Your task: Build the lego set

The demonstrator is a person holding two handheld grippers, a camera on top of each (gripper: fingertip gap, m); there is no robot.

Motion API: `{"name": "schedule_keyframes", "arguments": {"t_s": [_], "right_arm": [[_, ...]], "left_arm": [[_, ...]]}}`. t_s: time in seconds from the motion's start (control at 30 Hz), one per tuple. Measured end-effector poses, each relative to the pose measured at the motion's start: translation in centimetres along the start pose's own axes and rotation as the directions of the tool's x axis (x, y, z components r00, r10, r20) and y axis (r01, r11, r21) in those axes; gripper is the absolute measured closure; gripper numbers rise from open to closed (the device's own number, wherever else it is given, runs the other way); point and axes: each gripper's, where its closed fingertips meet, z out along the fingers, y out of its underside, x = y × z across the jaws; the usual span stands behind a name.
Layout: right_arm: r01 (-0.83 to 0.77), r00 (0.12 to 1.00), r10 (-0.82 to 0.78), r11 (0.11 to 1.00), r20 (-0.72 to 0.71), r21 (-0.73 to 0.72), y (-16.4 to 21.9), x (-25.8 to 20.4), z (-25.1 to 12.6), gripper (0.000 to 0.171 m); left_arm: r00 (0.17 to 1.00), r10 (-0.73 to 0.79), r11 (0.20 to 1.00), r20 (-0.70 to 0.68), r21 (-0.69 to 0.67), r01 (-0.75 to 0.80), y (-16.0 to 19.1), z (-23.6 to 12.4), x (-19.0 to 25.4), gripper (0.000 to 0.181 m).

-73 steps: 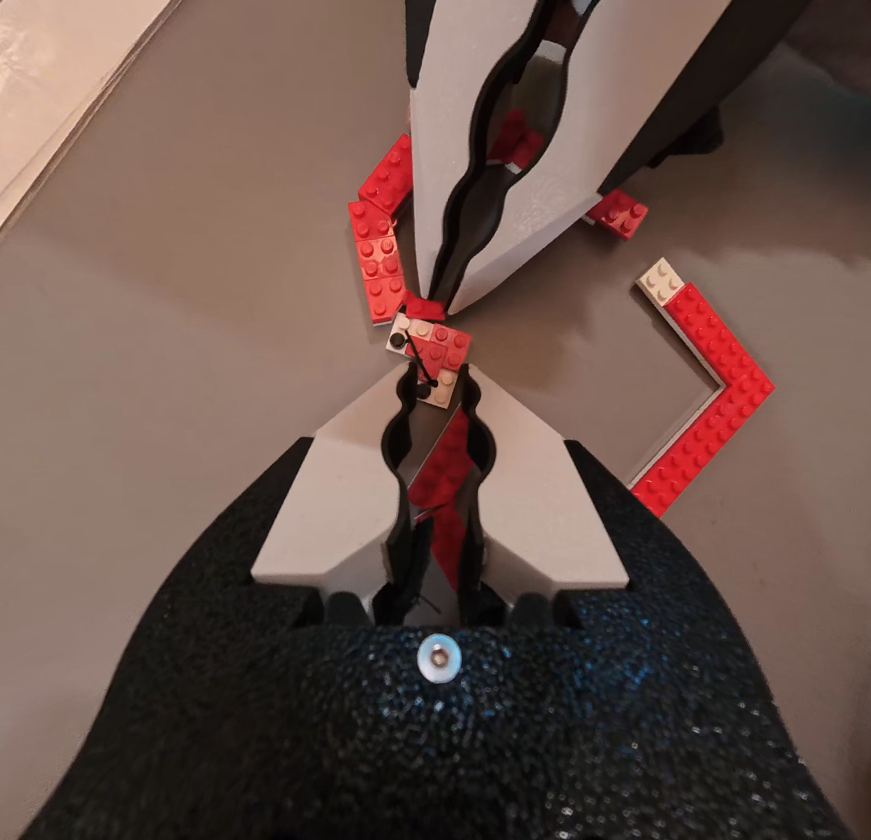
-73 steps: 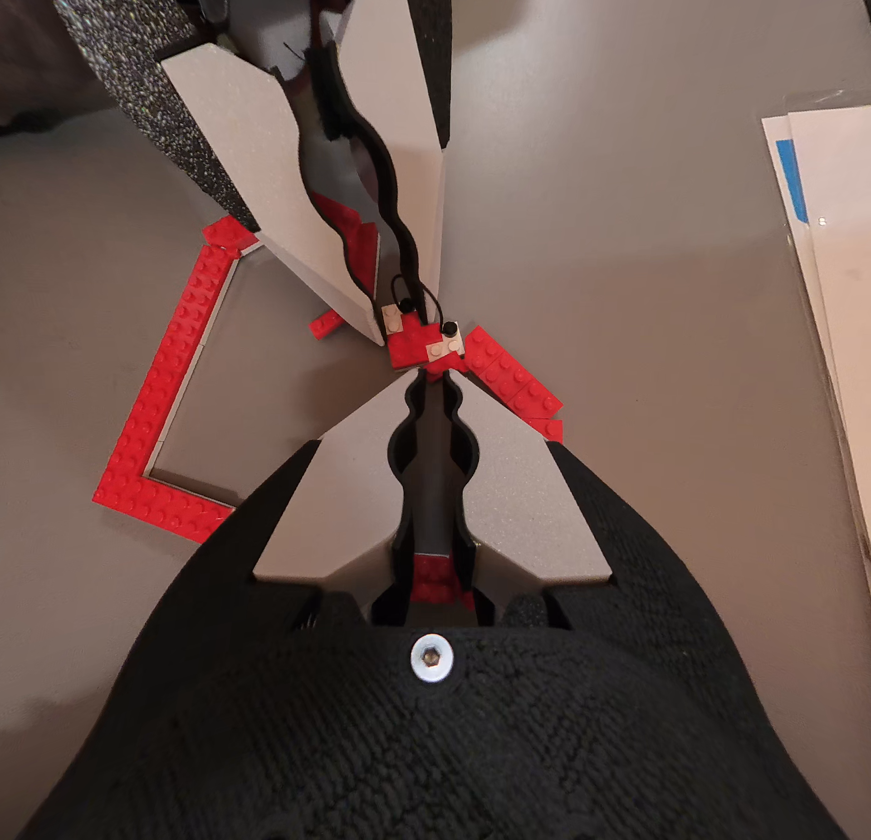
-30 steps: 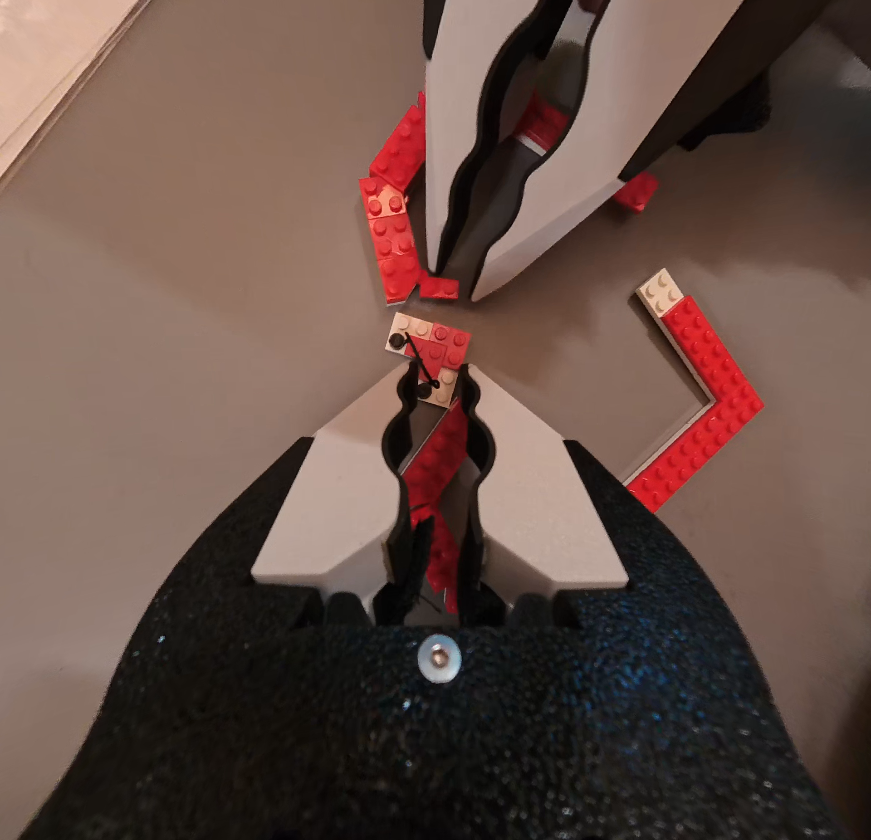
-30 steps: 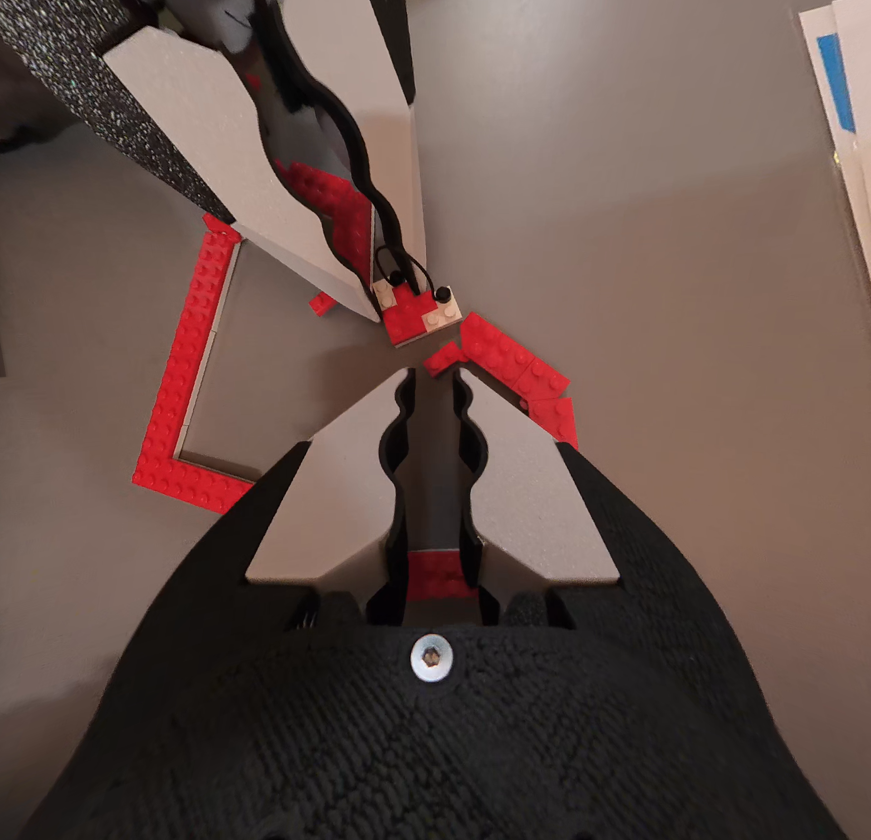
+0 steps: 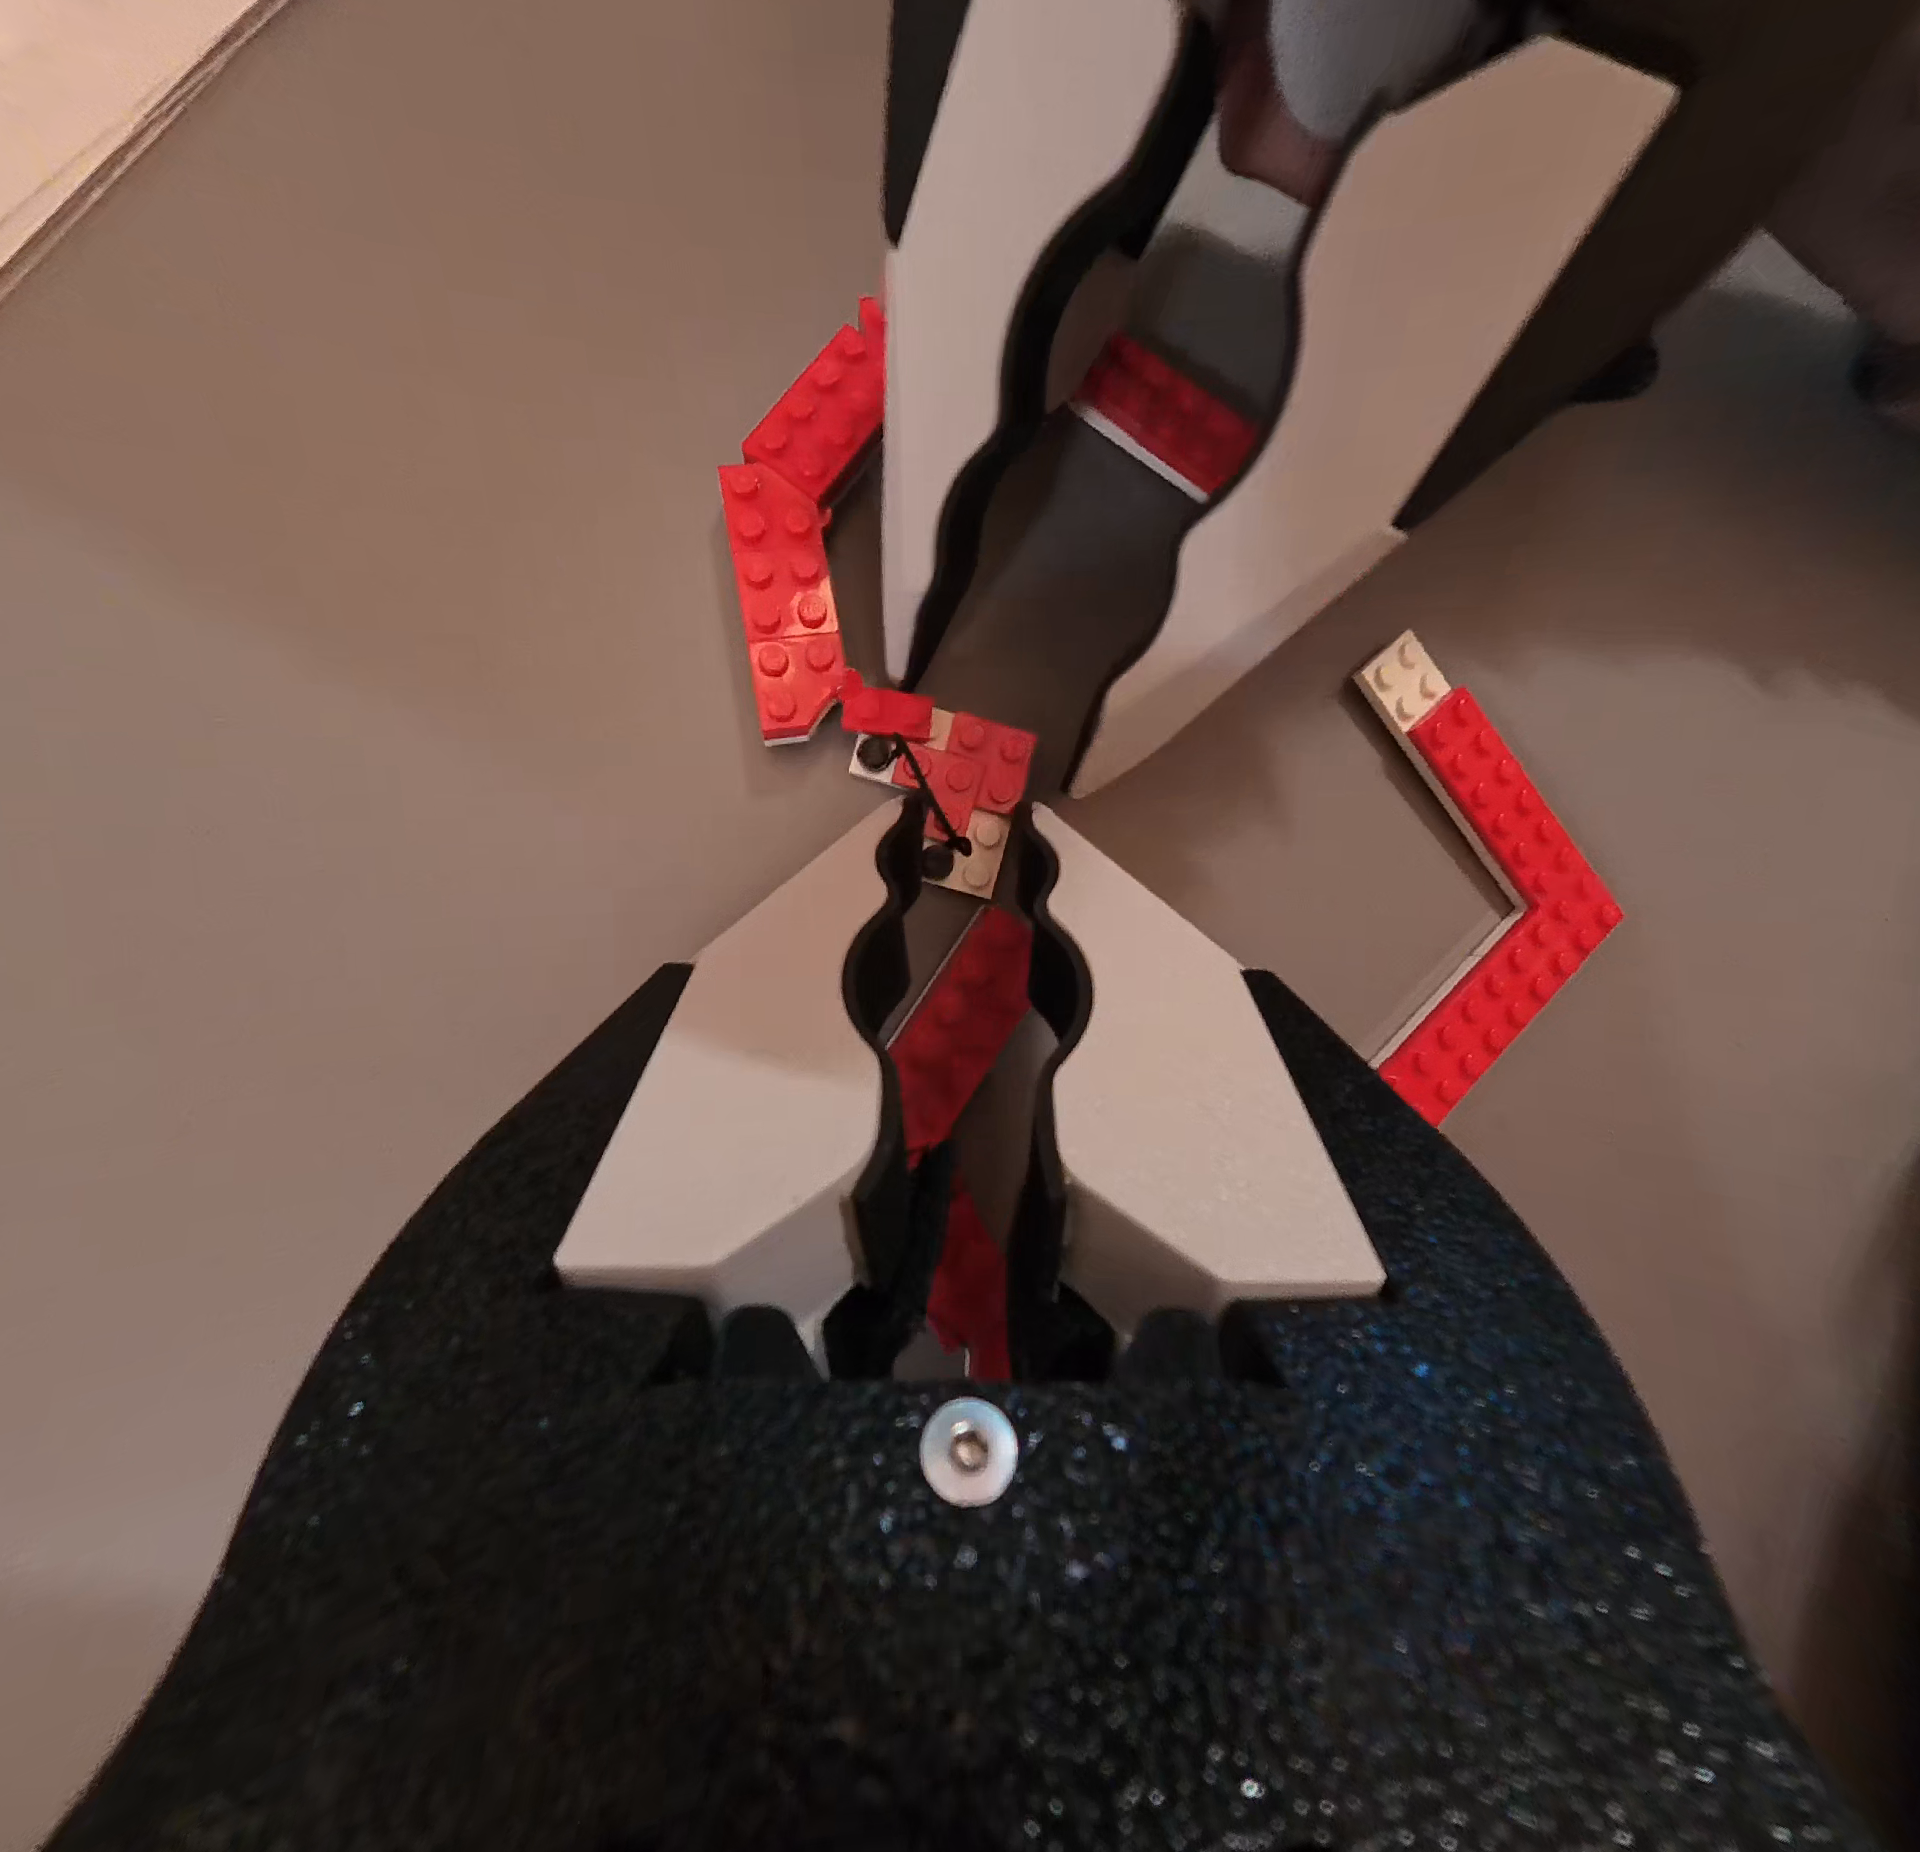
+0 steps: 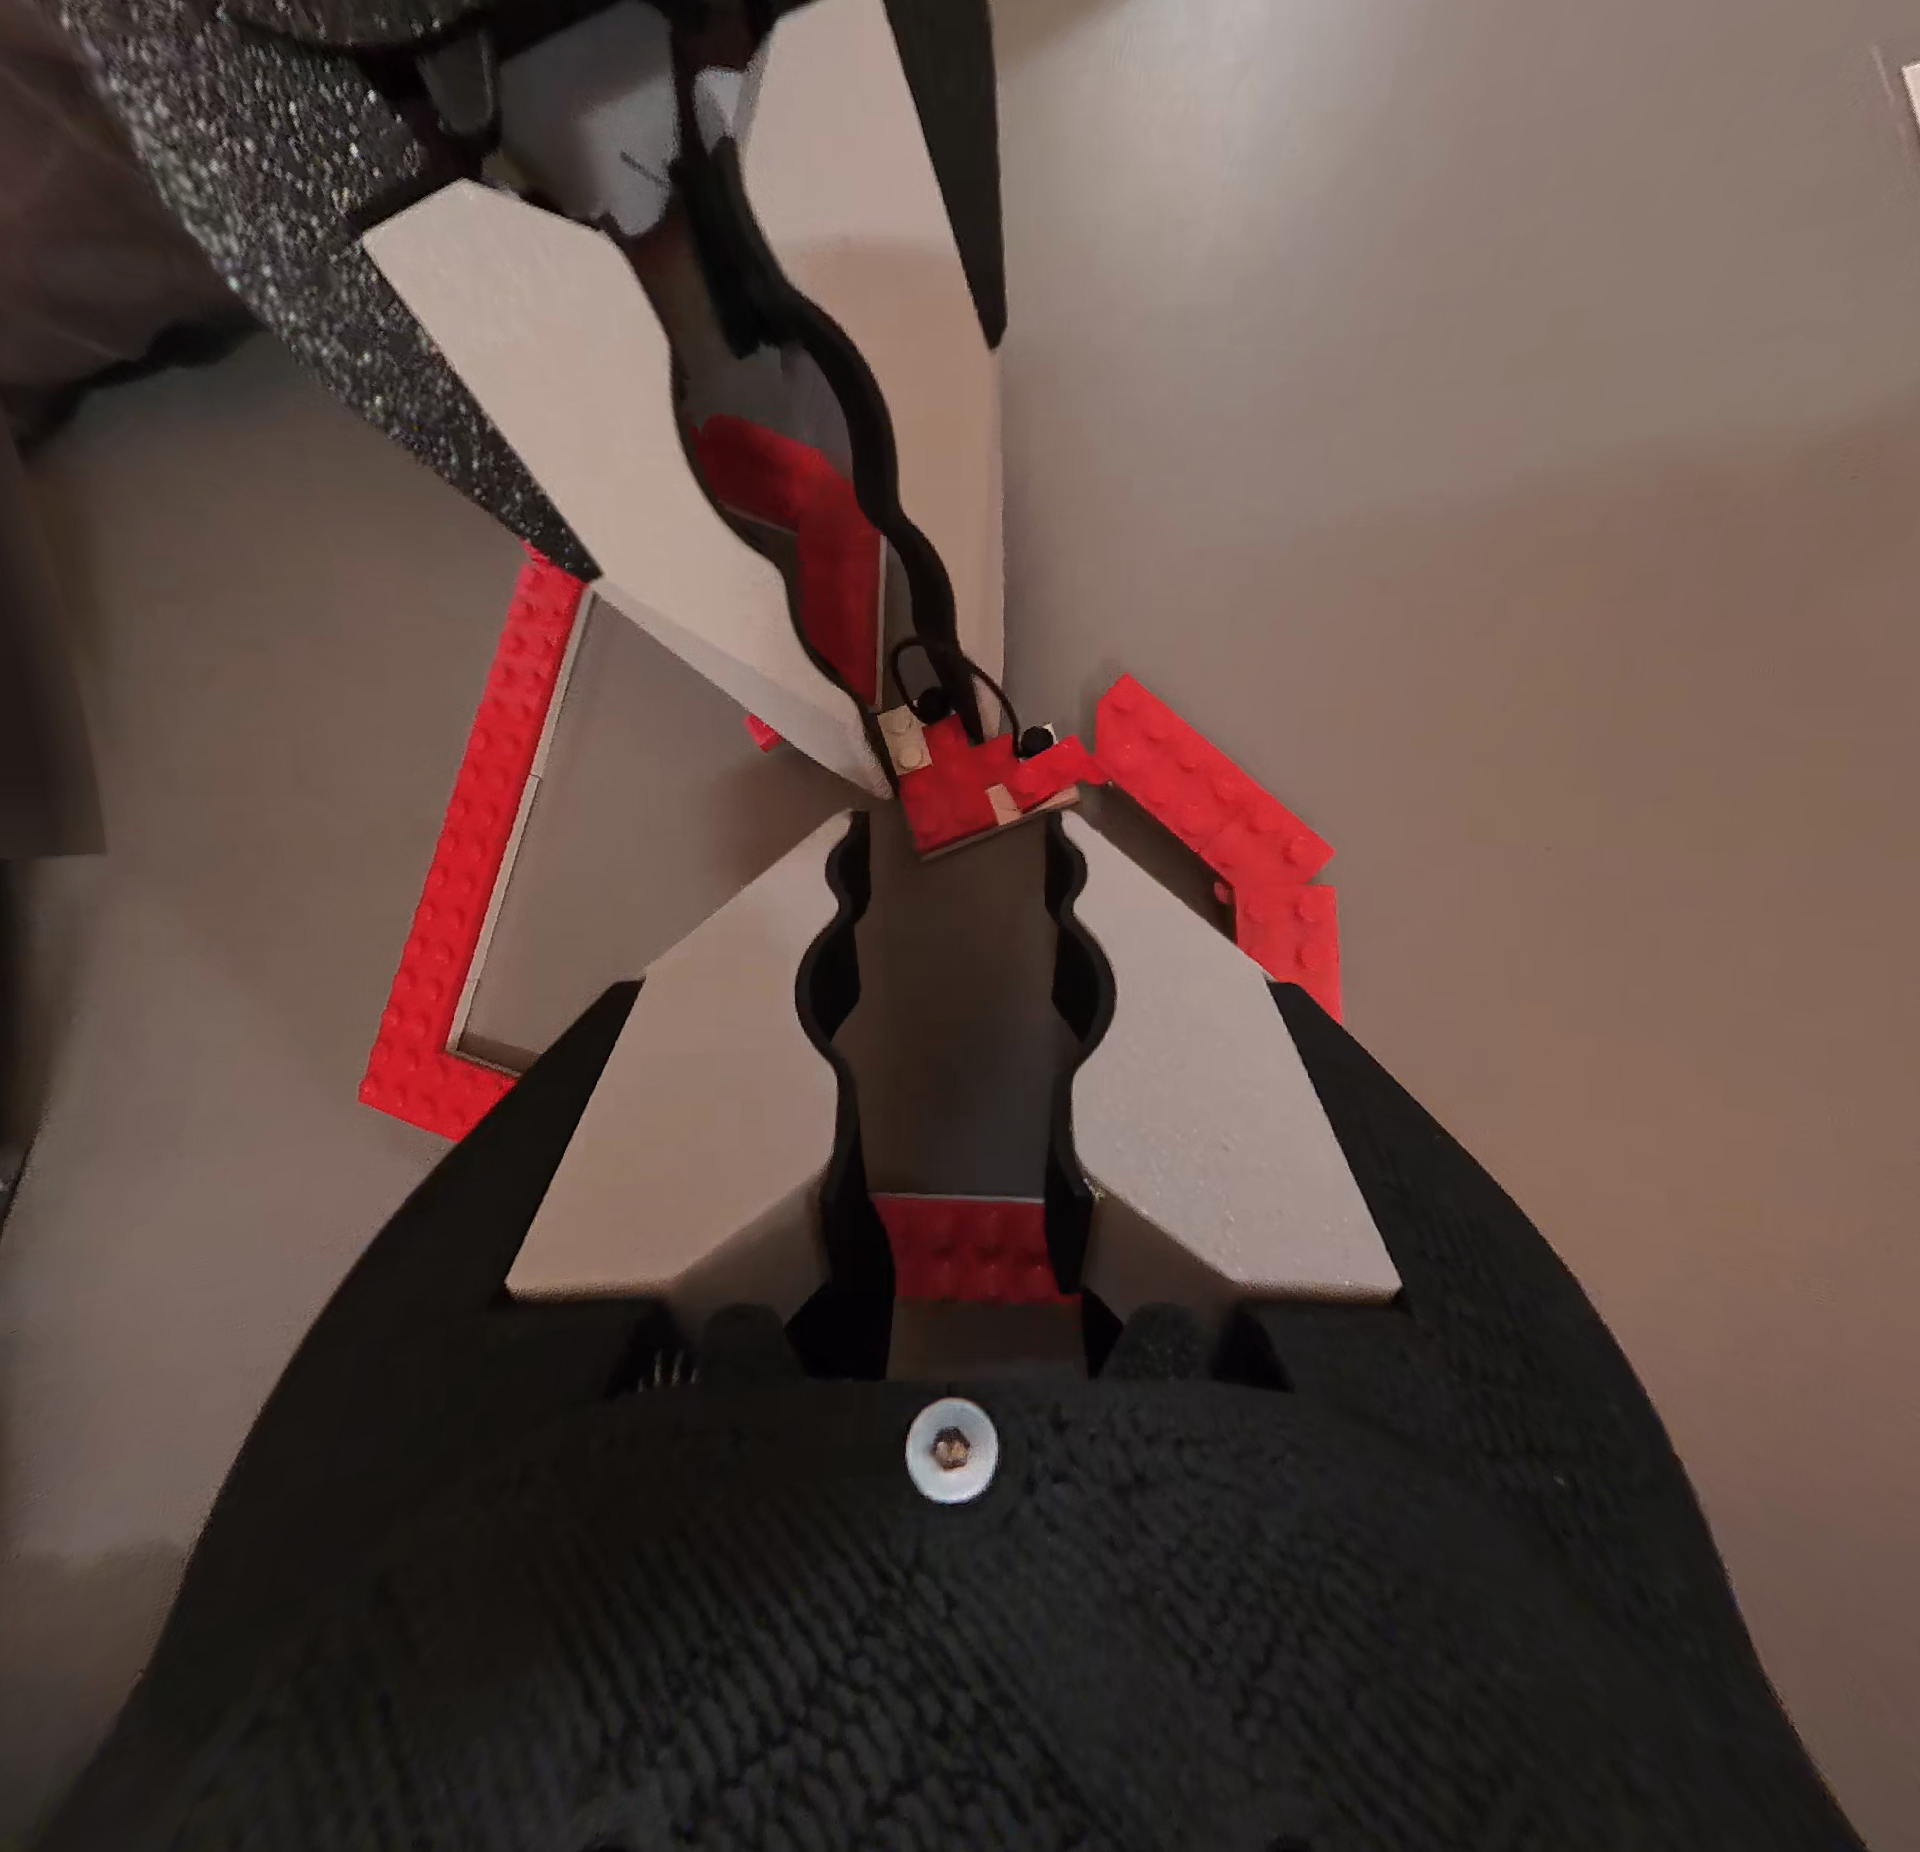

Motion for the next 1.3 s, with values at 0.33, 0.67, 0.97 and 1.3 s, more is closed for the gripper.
{"name": "schedule_keyframes", "arguments": {"t_s": [0.33,0.67,0.97,1.3], "right_arm": [[0.221,0.958,-0.229,0.973,-0.172,-0.067,0.1,0.9,-1.7,0.138],[0.323,0.929,-0.316,0.946,-0.191,0.010,-2.0,2.2,-2.1,0.131],[0.311,0.930,-0.329,0.941,-0.161,-0.131,-1.5,4.9,-0.8,0.141],[0.312,0.916,-0.338,0.939,-0.215,-0.146,-1.1,4.9,-0.7,0.147]], "left_arm": [[0.999,-0.051,0.997,0.000,0.063,0.051,-0.2,-0.1,-0.4,0.165],[0.999,-0.035,0.996,0.013,0.085,0.033,-0.2,-0.2,-1.1,0.165],[0.999,-0.017,0.995,0.044,0.096,0.013,-0.3,-0.3,-1.7,0.166],[0.999,0.007,0.995,0.050,0.103,-0.012,-0.4,-0.3,-1.7,0.166]]}}
